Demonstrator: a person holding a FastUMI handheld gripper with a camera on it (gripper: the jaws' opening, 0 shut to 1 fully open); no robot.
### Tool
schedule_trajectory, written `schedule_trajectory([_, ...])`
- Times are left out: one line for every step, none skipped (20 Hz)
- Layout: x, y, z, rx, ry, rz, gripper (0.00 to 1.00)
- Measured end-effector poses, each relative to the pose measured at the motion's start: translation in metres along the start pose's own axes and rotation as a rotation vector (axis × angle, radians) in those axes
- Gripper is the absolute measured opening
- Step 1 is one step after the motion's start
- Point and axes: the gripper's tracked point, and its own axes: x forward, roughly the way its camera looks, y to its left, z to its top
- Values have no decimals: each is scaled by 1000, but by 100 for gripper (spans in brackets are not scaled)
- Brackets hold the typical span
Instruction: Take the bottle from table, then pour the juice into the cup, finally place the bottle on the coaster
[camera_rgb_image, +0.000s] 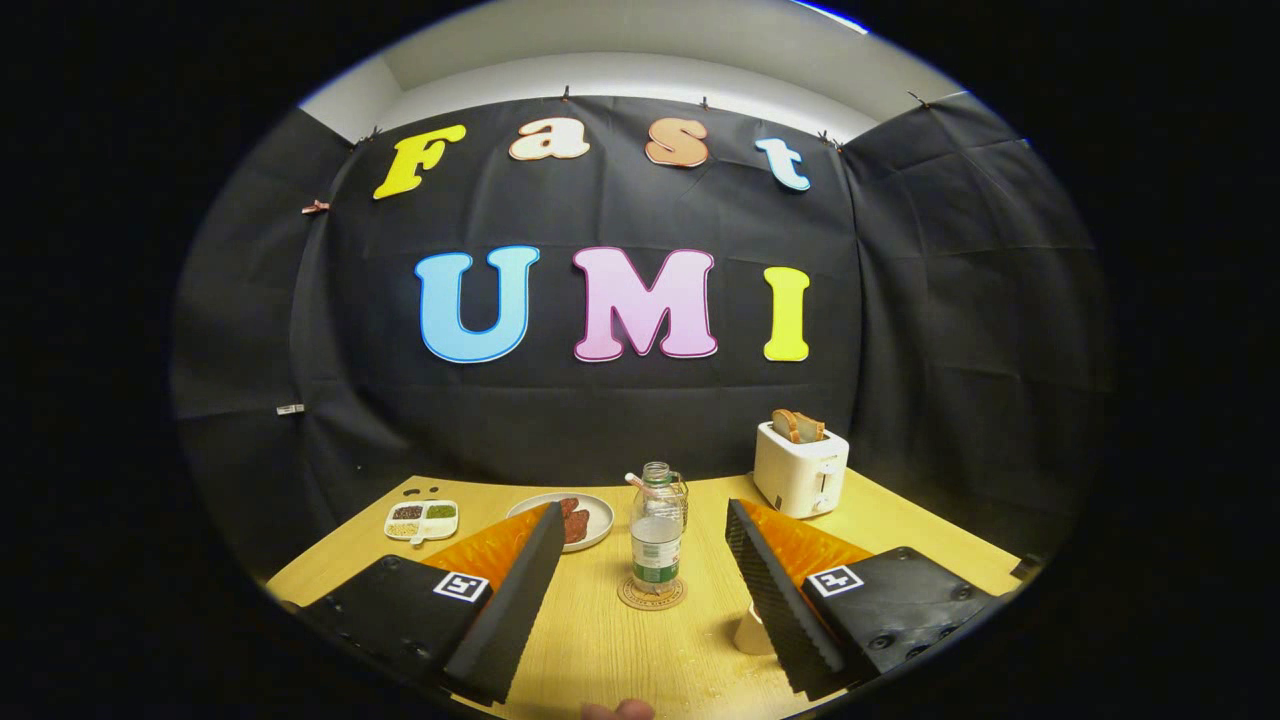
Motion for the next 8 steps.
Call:
schedule_trajectory([-1,-2,2,2,-1,3,99])
schedule_trajectory([-2,-5,4,3,-3,5,99])
schedule_trajectory([-3,-6,6,6,-4,7,99])
schedule_trajectory([-5,-6,7,10,-6,14,99])
schedule_trajectory([-5,-5,9,13,-7,21,99])
schedule_trajectory([-6,-6,9,13,-8,25,99])
schedule_trajectory([-8,-7,11,12,-10,27,99])
schedule_trajectory([-8,-7,11,11,-11,30,99])
